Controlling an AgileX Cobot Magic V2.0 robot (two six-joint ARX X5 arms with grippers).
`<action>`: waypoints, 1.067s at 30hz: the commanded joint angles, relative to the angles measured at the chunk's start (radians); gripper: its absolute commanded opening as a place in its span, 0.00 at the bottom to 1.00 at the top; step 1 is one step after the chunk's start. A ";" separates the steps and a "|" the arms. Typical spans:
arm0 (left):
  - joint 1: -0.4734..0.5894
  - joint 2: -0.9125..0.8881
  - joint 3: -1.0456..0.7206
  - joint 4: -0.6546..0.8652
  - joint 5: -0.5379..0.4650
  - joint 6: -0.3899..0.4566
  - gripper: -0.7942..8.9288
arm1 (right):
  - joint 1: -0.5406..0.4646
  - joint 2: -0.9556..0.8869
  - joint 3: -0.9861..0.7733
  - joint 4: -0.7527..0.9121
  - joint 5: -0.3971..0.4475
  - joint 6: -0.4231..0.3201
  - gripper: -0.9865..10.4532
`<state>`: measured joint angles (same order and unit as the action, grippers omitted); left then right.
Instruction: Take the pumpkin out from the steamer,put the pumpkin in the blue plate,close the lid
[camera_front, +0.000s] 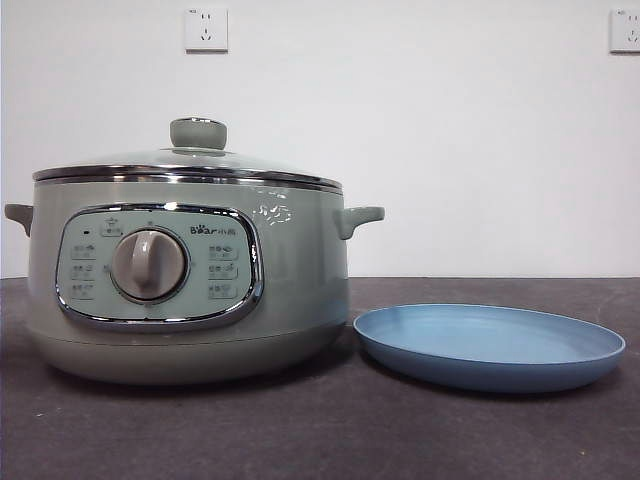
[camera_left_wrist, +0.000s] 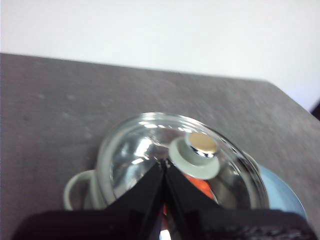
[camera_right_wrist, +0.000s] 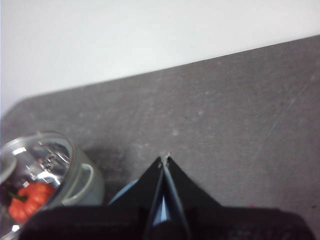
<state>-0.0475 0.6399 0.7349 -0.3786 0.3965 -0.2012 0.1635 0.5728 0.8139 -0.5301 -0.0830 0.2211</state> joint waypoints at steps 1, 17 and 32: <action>0.002 0.053 0.058 -0.062 0.052 0.079 0.07 | 0.002 0.061 0.063 -0.024 -0.063 -0.113 0.07; -0.002 0.136 0.151 -0.123 0.109 0.108 0.53 | 0.002 0.213 0.127 -0.056 -0.203 -0.099 0.48; -0.233 0.469 0.348 -0.094 -0.017 0.161 0.53 | 0.002 0.222 0.127 -0.082 -0.204 -0.091 0.48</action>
<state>-0.2672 1.0916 1.0813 -0.4770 0.3916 -0.0704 0.1642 0.7929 0.9386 -0.6140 -0.2878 0.1200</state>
